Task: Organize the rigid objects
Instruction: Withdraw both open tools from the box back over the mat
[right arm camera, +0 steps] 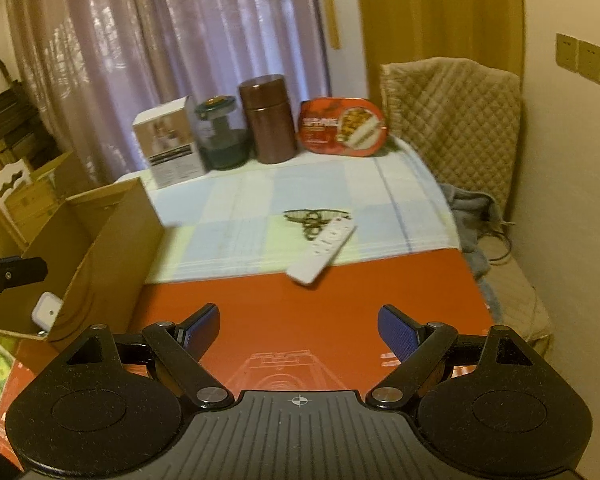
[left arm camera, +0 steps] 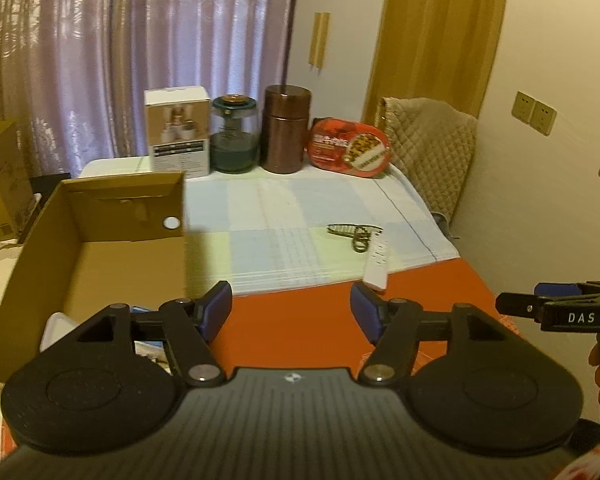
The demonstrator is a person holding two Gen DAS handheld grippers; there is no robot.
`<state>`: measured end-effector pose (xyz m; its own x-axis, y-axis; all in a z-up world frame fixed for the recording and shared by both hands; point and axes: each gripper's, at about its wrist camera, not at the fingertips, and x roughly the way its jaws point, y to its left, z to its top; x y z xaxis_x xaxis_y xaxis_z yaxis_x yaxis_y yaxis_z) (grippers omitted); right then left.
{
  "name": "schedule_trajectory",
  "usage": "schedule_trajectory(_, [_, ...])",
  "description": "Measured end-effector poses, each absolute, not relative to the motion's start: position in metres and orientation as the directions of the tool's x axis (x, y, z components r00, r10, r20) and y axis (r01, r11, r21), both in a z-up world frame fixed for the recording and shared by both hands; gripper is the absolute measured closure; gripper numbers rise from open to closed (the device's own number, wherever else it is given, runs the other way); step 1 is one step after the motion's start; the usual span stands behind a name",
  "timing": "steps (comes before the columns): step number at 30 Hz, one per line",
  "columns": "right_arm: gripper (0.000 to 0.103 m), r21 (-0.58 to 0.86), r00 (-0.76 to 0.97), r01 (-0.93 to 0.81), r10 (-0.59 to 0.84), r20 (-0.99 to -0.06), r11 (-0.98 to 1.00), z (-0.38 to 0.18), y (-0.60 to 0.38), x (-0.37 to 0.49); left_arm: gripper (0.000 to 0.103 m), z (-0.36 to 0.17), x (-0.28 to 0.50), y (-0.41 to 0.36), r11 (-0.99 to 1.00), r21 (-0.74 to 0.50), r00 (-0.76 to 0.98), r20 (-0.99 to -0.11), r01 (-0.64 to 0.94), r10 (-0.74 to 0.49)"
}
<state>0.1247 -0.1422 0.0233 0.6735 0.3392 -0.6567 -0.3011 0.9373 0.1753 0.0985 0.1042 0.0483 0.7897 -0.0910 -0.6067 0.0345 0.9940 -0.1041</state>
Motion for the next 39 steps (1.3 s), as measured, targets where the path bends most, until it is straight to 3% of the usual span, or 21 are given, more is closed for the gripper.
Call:
schedule_trajectory(15, [0.02, 0.203, 0.71, -0.208, 0.29, -0.642, 0.957, 0.009, -0.17, 0.163, 0.04, 0.027, 0.151, 0.069, 0.994, -0.102, 0.78, -0.619, 0.039, -0.094])
schedule_trajectory(30, [0.02, 0.2, 0.688, -0.213, 0.292, -0.665, 0.956, -0.042, -0.146, 0.236, 0.037, -0.023, 0.23, 0.065, 0.995, -0.096, 0.751, -0.656, 0.017, -0.076])
schedule_trajectory(39, [0.02, 0.283, 0.657, -0.195, 0.339, -0.673, 0.939, -0.081, -0.125, 0.282, 0.034, -0.043, 0.271, 0.061, 0.995, -0.1, 0.741, -0.666, 0.024, -0.085])
